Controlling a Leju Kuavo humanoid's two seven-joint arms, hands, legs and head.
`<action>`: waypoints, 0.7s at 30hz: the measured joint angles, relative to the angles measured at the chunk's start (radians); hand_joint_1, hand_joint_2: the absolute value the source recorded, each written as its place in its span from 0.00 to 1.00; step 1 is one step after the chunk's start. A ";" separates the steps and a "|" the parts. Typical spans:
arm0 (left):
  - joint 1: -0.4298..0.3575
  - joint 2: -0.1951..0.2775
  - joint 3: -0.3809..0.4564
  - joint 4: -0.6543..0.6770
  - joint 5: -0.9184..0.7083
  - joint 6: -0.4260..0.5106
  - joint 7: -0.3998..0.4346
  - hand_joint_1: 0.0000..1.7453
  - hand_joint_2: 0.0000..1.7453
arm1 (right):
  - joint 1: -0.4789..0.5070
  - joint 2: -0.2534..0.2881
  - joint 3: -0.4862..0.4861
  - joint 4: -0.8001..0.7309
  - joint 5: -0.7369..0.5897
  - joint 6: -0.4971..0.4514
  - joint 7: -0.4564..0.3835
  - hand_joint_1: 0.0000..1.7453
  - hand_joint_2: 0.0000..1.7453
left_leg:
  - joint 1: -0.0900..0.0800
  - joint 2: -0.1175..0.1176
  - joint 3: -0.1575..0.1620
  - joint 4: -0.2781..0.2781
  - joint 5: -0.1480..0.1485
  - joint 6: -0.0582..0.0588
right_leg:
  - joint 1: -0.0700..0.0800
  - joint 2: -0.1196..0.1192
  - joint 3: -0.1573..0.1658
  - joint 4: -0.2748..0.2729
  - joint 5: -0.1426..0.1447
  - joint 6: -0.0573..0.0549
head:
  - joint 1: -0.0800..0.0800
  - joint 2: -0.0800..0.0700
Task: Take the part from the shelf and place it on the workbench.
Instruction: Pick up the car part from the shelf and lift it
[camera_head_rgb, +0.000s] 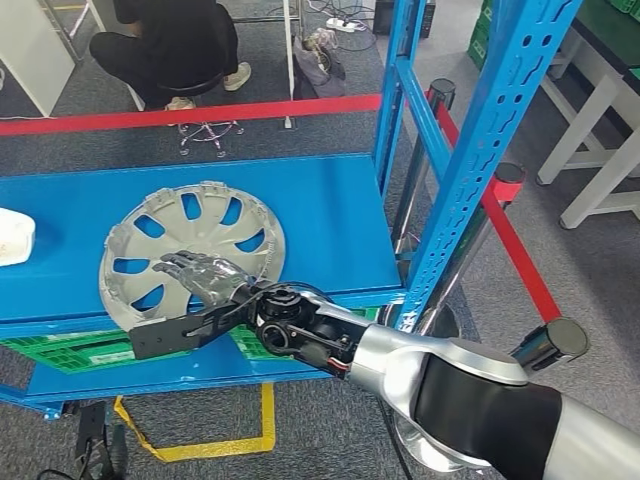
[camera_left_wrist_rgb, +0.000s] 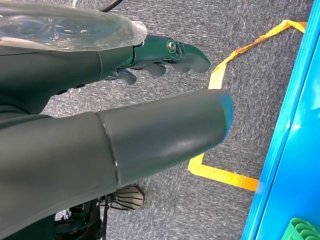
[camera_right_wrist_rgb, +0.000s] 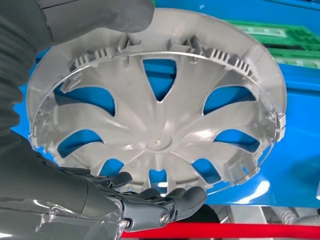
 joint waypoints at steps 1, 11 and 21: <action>0.000 0.000 -0.001 0.000 0.000 0.000 0.001 0.00 0.00 | 0.000 0.006 0.000 0.006 0.000 0.000 -0.003 0.00 1.00 | 0.000 0.000 0.000 0.000 0.000 0.000 | 0.000 0.000 0.000 0.000 0.000 0.000 | 0.000 0.000; -0.002 -0.001 -0.008 0.000 -0.001 -0.002 0.009 0.00 0.00 | 0.022 0.060 0.001 0.031 -0.028 0.025 -0.006 0.00 1.00 | 0.000 0.000 0.000 0.000 0.000 0.000 | 0.000 0.000 0.000 0.000 0.000 0.000 | 0.000 0.000; -0.005 0.000 -0.015 0.000 -0.006 -0.010 0.017 0.00 0.00 | 0.057 0.098 0.002 0.042 -0.048 0.031 -0.003 0.00 1.00 | 0.000 0.000 0.000 0.000 0.000 0.000 | 0.000 0.000 0.000 0.000 0.000 0.000 | 0.000 0.000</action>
